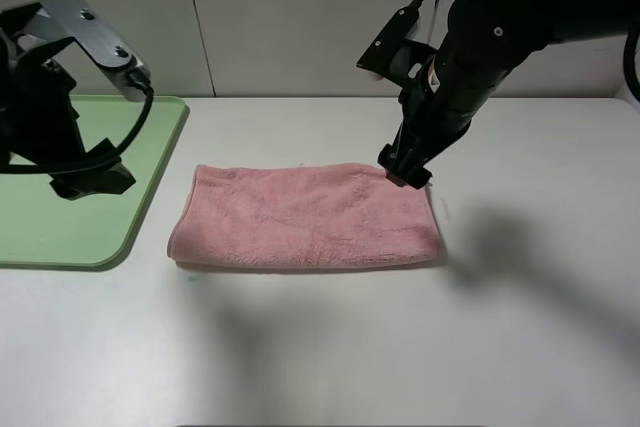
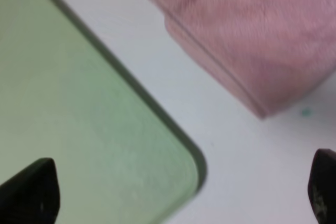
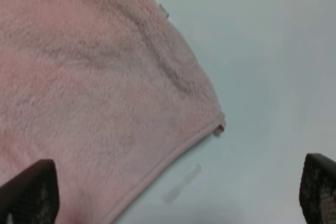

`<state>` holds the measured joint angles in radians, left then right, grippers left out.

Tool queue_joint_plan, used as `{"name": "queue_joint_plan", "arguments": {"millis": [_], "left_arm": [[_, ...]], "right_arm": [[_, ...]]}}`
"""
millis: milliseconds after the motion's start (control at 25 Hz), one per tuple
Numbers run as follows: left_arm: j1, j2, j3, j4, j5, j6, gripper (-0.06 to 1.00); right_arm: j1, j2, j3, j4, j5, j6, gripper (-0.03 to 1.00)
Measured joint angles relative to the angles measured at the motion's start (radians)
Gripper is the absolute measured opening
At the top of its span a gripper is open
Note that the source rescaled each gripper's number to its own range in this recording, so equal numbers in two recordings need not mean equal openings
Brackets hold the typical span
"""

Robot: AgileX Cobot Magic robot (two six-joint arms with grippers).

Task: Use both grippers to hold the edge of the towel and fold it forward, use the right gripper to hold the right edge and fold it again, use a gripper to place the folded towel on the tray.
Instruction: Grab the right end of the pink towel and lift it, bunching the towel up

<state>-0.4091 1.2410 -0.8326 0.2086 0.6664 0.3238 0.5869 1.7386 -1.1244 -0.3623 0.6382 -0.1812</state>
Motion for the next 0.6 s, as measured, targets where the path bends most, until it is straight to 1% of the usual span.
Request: {"name": "queue_joint_plan", "arguments": {"millis": [80,160,240,360,480,600], "left_arm": [[0.000,-0.048,0.000,-0.001,0.069,-0.028,0.96],[0.000,-0.093,0.000,-0.020,0.136,-0.043,0.96],[0.000,-0.142,0.000,-0.058,0.201,-0.048,0.96],[0.000,-0.231,0.000,-0.144,0.274,-0.053,0.96],[0.000,-0.313,0.000,-0.219,0.318,-0.055,0.96],[0.000,-0.394,0.000,-0.257,0.335,-0.055,0.96]], "right_arm": [[0.000,-0.001,0.000,0.004,0.014,0.001,1.00],[0.000,-0.001,0.000,0.010,0.023,0.001,1.00],[0.000,-0.001,0.000,0.021,0.024,0.001,1.00],[0.000,-0.001,0.000,0.029,0.024,0.001,1.00],[0.000,-0.001,0.000,0.034,0.024,0.001,1.00],[0.000,-0.001,0.000,0.046,0.024,0.001,1.00]]}}
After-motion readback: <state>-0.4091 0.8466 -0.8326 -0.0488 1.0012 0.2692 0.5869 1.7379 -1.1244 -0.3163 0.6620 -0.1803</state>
